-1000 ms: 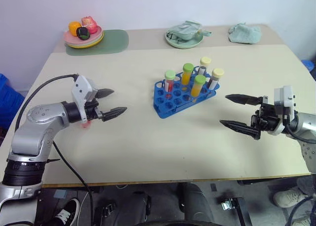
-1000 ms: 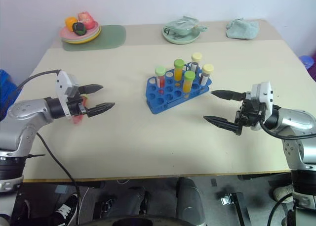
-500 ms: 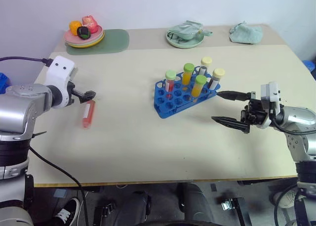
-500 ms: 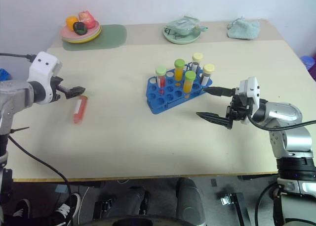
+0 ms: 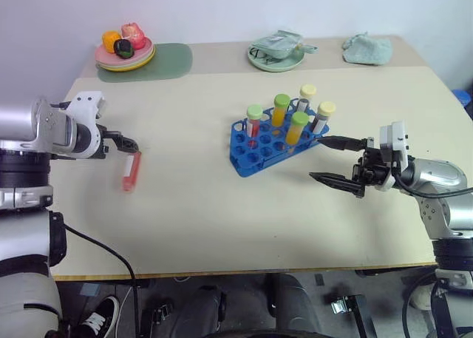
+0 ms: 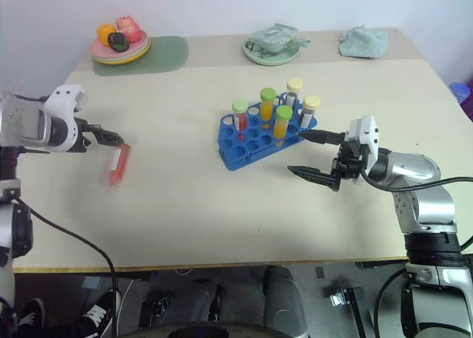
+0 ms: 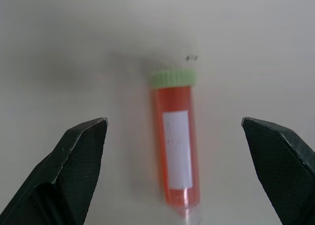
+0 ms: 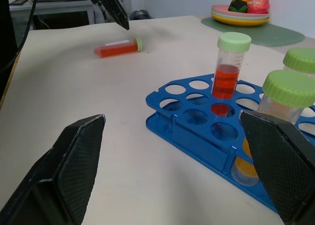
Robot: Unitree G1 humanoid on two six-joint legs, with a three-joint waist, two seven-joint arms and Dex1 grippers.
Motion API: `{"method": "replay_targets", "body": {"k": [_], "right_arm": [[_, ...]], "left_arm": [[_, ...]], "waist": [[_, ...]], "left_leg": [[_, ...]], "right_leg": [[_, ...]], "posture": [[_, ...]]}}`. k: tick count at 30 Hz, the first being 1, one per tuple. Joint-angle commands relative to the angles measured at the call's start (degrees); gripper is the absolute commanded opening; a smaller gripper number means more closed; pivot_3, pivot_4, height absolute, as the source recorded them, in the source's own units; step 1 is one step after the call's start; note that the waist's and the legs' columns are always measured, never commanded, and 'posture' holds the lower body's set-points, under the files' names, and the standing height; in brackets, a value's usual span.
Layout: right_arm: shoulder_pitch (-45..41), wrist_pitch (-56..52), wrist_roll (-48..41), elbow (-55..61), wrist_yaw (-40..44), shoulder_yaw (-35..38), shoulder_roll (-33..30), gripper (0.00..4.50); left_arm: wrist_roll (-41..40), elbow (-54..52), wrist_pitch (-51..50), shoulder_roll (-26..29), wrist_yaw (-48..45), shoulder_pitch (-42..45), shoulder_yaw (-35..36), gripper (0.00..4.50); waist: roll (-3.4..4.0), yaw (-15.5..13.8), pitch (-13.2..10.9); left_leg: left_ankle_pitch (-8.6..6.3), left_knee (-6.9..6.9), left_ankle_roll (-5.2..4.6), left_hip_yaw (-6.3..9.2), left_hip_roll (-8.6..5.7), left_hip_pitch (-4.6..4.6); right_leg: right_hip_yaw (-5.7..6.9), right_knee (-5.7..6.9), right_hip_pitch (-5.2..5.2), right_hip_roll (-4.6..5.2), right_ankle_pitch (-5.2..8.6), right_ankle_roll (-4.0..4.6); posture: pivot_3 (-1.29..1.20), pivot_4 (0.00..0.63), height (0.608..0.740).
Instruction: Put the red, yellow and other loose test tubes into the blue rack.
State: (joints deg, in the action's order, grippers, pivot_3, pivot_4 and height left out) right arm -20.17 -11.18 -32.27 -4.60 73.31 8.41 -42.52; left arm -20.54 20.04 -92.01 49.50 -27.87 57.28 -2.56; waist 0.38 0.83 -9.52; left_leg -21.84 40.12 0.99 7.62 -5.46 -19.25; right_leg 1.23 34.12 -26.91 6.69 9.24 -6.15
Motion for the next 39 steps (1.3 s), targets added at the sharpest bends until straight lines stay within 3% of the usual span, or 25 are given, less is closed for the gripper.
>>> {"method": "replay_targets", "body": {"k": [1, 7, 12, 27, 37, 39], "right_arm": [[0.1, -0.1, -0.4, 2.5, -0.7, 0.9, 0.2, 4.47], [0.1, -0.8, -0.2, 3.6, -1.7, 0.6, 0.4, 4.47], [-0.6, -1.3, -0.1, 3.9, -2.4, 0.2, 0.6, 4.47], [-1.2, -2.2, 0.1, 4.6, -3.7, -0.7, 1.1, 4.47], [-0.8, -2.0, 0.4, 4.7, -3.7, -0.7, 1.1, 4.47], [-0.7, -2.0, 0.3, 4.8, -3.8, -0.6, 1.1, 4.50]], "left_arm": [[-0.3, 3.7, -0.5, 2.0, -2.0, 3.8, -4.1, 4.50], [-2.5, 12.1, -0.5, 4.8, -8.2, 8.6, -14.7, 4.50], [-1.7, 15.6, 0.1, 3.9, -12.6, 11.8, -21.5, 4.50], [5.0, 28.3, 4.9, -3.4, -16.7, 15.1, -24.3, 4.50], [5.4, 28.0, 1.8, -5.2, -16.7, 14.7, -23.2, 4.50], [5.3, 27.5, 1.4, -5.2, -16.8, 14.4, -23.4, 3.95]], "waist": [[0.00, 0.0, 0.0], [0.00, 0.1, 0.0], [0.00, -0.1, 0.0], [-0.01, 0.1, 0.0], [-0.01, 0.1, 0.0], [0.00, 0.1, 0.0]], "left_leg": [[0.00, 0.00, 0.00, 0.00, -0.05, -0.01], [0.00, 0.00, 0.00, 0.00, -0.11, -0.04], [0.00, 0.03, 0.00, 0.01, -0.15, -0.09], [0.01, 0.03, 0.00, -0.02, -0.17, -0.10], [0.01, 0.04, 0.00, -0.01, -0.17, -0.10], [0.01, 0.04, 0.00, -0.02, -0.17, -0.10]], "right_leg": [[0.00, -0.01, 0.00, 0.00, 0.00, 0.00], [0.00, 0.01, -0.05, 0.00, 0.00, 0.00], [0.00, 0.01, -0.06, 0.01, 0.00, 0.00], [0.00, 0.01, -0.08, -0.01, 0.00, -0.01], [0.00, 0.01, -0.08, -0.01, 0.00, -0.01], [0.00, 0.02, -0.08, -0.01, 0.00, -0.01]], "posture": [[0.00, 0.150, 0.740], [0.00, 0.150, 0.740], [0.00, 0.150, 0.740], [0.00, 0.150, 0.740], [0.00, 0.150, 0.740], [0.00, 0.150, 0.740]]}}
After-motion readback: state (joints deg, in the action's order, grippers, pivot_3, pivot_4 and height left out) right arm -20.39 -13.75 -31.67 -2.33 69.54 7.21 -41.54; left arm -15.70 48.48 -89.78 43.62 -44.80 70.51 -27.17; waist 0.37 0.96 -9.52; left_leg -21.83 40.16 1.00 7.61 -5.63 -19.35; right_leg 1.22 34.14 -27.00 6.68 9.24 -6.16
